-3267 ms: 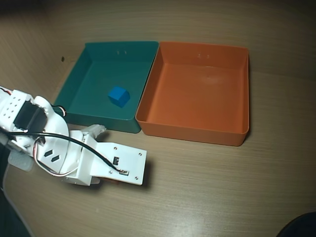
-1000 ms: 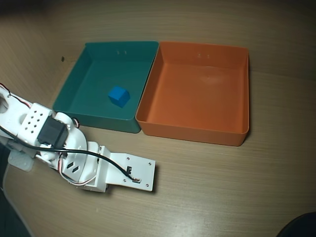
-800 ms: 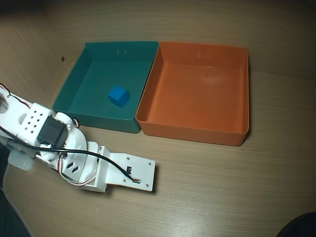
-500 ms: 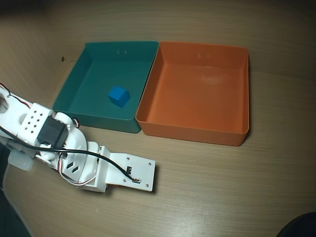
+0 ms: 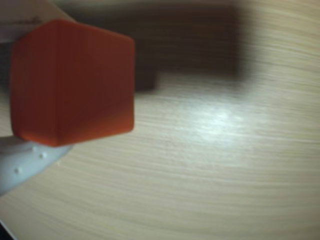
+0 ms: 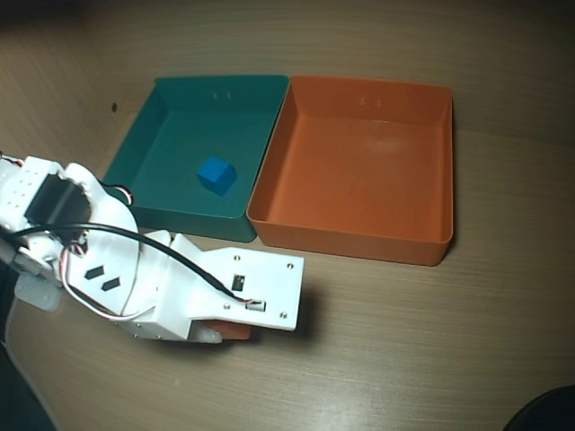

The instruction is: Grasp a cube and put it in the box.

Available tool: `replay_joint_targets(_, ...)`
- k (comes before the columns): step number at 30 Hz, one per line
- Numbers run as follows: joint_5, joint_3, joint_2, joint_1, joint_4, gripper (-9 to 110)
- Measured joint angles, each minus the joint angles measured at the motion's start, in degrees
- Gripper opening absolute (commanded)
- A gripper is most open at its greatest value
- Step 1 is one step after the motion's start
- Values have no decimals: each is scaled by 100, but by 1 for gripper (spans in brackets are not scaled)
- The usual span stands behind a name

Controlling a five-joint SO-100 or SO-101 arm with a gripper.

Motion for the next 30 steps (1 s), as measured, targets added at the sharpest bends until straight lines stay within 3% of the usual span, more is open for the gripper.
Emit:
replay_joint_targets(12,0,-589,308,-114,9,-6)
replay_joint_targets(30,0,-1600,343,-1547,62,-5)
